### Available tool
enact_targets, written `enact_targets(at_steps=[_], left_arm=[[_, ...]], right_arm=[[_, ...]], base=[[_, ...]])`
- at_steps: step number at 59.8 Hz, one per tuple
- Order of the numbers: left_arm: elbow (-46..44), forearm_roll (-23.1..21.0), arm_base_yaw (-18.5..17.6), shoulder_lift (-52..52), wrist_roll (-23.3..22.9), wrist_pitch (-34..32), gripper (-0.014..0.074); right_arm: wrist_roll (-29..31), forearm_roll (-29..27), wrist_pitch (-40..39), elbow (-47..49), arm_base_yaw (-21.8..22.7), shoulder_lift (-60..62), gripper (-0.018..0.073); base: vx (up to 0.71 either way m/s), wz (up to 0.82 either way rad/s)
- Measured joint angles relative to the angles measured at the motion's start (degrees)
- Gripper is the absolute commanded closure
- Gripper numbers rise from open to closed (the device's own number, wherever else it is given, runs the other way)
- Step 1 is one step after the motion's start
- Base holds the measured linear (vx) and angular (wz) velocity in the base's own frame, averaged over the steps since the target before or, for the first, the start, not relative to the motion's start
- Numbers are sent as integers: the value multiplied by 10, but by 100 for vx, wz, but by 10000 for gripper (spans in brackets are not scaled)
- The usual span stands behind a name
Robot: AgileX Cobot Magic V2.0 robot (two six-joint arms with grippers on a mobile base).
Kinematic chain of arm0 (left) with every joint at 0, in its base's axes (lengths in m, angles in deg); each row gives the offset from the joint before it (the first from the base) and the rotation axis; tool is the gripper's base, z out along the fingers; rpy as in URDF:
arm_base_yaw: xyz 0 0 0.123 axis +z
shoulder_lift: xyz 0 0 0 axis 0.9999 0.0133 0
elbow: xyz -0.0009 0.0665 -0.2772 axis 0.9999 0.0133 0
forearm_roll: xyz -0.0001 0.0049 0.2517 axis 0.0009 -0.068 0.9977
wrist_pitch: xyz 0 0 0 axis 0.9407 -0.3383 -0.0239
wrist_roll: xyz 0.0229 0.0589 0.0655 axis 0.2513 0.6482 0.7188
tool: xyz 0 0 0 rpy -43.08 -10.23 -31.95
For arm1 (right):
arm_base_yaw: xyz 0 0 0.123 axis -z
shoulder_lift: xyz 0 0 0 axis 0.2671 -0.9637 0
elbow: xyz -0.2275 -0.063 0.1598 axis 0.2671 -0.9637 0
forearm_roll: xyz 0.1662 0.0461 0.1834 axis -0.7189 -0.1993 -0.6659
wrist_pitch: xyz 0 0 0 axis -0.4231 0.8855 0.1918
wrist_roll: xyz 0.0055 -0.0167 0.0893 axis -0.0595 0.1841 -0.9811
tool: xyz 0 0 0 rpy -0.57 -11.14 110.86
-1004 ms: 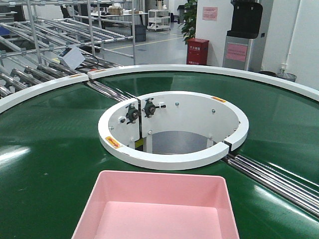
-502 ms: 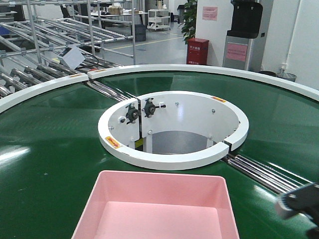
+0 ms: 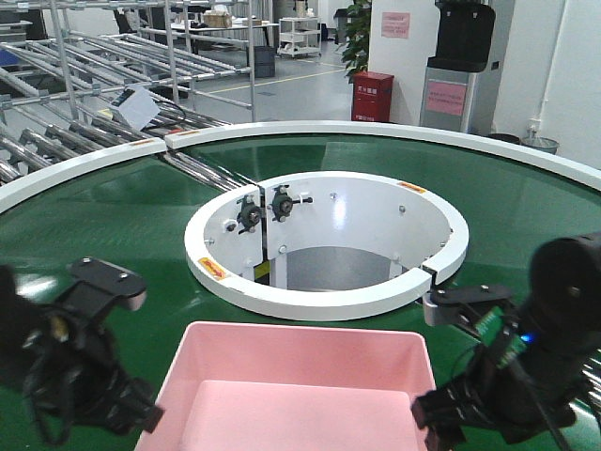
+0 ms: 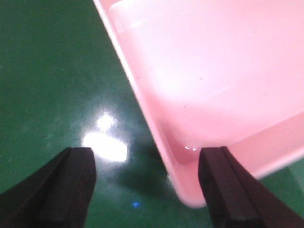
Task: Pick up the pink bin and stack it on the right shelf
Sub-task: 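Lower both grippers toward opposite rims of the pink bin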
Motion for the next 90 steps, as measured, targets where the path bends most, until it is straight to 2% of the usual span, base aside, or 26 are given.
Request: enact_targets(at_steps=[11, 22, 43, 51, 72, 80, 90], left_arm=[[-82, 13, -1, 104, -63, 33, 20], [-131, 37, -1, 179, -129, 44, 20], [-140, 42, -1, 226, -159, 17, 34], [-140, 42, -1, 236, -163, 13, 101], [-140, 37, -3, 247, -180, 13, 443], [-140, 26, -4, 247, -187, 9, 512], [-140, 26, -4, 247, -189, 9, 551]], right_arm=[[-80, 25, 1, 53, 0, -77, 10], [-148, 54, -9, 75, 0, -128, 76], [-173, 55, -56, 78, 0, -172, 181], [-175, 52, -59, 78, 0, -177, 210], [-175, 36, -59, 78, 0, -177, 401], [-175, 28, -61, 78, 0, -177, 449], [-176, 21, -61, 78, 0, -177, 473]], base=[[0, 0], [0, 0], [0, 0], [0, 0], [0, 0], [0, 0], [0, 0]])
